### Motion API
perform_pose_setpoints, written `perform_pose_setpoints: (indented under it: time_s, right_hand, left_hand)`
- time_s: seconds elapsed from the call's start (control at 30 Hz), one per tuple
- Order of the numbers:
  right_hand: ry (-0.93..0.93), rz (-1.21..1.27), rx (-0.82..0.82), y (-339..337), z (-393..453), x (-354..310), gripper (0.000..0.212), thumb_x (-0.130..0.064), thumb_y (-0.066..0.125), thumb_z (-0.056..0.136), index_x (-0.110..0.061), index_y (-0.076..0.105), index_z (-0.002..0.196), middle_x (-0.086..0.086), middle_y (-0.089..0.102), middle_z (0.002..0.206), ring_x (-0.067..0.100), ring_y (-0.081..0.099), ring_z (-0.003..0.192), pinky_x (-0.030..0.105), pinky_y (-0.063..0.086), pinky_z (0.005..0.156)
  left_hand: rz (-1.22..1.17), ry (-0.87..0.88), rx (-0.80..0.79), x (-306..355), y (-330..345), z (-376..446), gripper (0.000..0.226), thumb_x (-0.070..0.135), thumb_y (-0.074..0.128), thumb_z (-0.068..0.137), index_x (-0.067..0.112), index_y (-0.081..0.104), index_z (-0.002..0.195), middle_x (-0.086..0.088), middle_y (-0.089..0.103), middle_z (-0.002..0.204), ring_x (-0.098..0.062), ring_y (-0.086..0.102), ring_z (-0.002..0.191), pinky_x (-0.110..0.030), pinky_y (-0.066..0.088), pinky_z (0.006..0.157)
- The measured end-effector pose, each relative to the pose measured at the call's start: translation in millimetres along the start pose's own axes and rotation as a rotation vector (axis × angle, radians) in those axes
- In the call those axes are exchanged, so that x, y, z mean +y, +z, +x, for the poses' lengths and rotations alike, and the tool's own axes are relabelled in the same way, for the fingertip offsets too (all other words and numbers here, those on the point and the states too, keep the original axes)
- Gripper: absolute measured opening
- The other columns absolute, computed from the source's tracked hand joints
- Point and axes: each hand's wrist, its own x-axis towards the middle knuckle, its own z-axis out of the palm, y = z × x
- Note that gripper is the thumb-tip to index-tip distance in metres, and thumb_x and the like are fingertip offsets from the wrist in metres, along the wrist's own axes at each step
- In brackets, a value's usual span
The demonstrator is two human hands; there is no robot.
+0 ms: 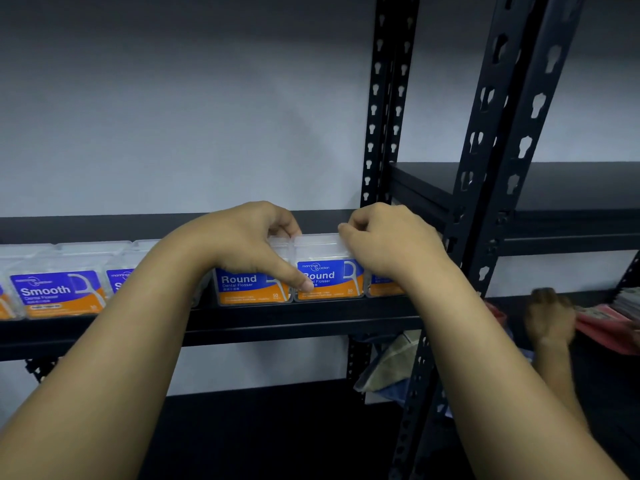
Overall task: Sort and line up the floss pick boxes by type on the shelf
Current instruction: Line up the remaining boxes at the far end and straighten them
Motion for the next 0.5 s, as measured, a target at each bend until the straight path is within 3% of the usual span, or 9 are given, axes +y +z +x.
perform_pose_setpoints:
  time_s: [0.1,0.23,0.33,0.5]
  right_hand:
    - [0.004,-0.007,-0.03,-0.7,0.8,-1.1,0.031,-0.048,0.046,0.099,-0.028,0.069,0.09,-0.007,0.069,0.09,0.019,0.061,0.083,0.029,0.038,0.061]
    - [0.0,0.039,-0.039,-2.3,2.2,-1.7,0.032,-0.051,0.048,0.099,-0.026,0.068,0.09,-0.006,0.071,0.091,0.02,0.067,0.089,0.034,0.05,0.07]
    - [-0.025,0.057,0.009,-6.2,4.1,-5.8,0.031,-0.051,0.05,0.098,-0.027,0.069,0.104,-0.005,0.072,0.1,0.019,0.066,0.093,0.037,0.056,0.077]
    - [-0.107,0.079,-0.001,-10.9,13.8,-32.3,0.046,-0.052,0.053,0.095,-0.027,0.063,0.132,-0.001,0.071,0.12,0.023,0.065,0.108,0.043,0.056,0.09]
  left_hand:
    - [0.0,-0.005,0.001,0.3,0.3,-0.3,0.067,0.056,0.093,0.056,0.035,0.064,0.113,0.017,0.072,0.104,-0.006,0.072,0.089,-0.033,0.061,0.083]
    - [0.015,-0.007,-0.004,0.8,-1.3,0.6,0.069,0.058,0.093,0.054,0.037,0.063,0.113,0.018,0.071,0.106,-0.005,0.071,0.092,-0.034,0.061,0.086]
    - [-0.052,0.027,0.008,1.0,-7.2,-2.2,0.075,0.066,0.089,0.054,0.04,0.062,0.118,0.023,0.068,0.113,-0.001,0.068,0.102,-0.031,0.058,0.089]
    - [-0.063,0.027,0.264,-14.9,-31.6,-18.0,0.054,0.06,0.08,0.071,0.034,0.066,0.117,0.018,0.066,0.118,-0.005,0.066,0.106,-0.03,0.053,0.09]
